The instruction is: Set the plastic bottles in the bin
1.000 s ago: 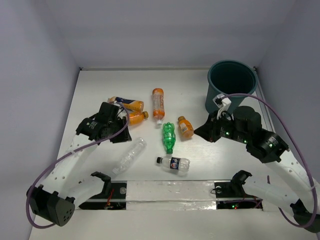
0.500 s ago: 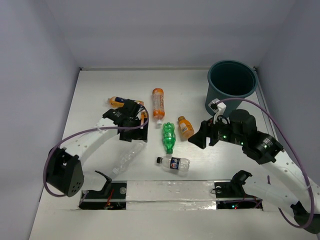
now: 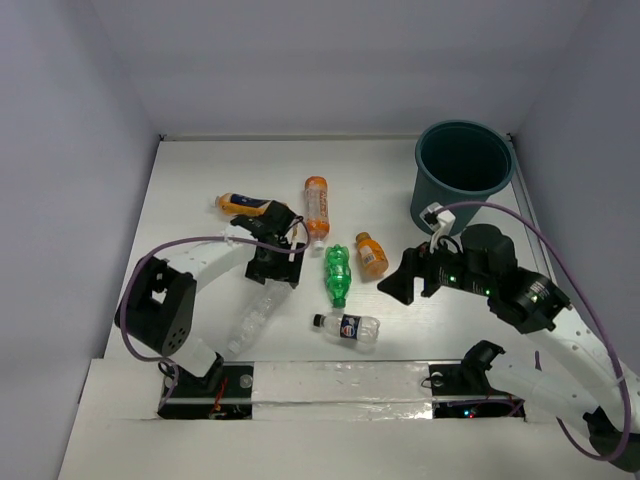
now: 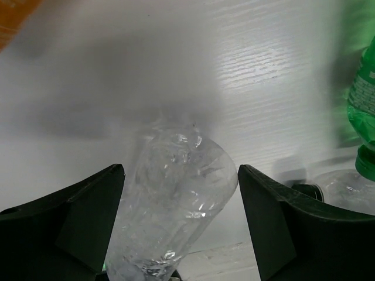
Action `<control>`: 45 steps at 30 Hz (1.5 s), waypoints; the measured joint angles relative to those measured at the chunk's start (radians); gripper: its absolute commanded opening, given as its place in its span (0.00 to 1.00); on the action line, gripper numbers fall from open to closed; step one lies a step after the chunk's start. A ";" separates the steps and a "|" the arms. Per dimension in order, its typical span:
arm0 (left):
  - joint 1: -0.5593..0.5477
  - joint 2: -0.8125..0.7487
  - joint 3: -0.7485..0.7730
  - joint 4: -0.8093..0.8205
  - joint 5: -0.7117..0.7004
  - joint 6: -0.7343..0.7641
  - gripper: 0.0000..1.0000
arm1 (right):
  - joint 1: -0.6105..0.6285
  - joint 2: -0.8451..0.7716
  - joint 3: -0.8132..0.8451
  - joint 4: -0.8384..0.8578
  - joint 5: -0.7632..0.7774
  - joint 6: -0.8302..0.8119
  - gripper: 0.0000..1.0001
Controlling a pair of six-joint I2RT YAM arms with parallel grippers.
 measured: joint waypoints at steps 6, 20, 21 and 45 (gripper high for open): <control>-0.008 0.058 0.000 -0.001 -0.003 0.008 0.63 | 0.000 -0.009 -0.013 -0.005 0.008 0.013 0.94; -0.012 -0.065 0.016 -0.075 -0.035 -0.010 0.20 | 0.000 0.323 0.093 0.109 0.085 0.043 0.88; -0.012 -0.107 0.035 -0.093 -0.035 -0.014 0.20 | 0.000 0.425 0.137 0.121 0.097 0.037 0.91; -0.011 -0.445 0.602 -0.336 0.037 -0.127 0.20 | -0.145 1.762 1.410 -0.131 0.314 0.036 0.96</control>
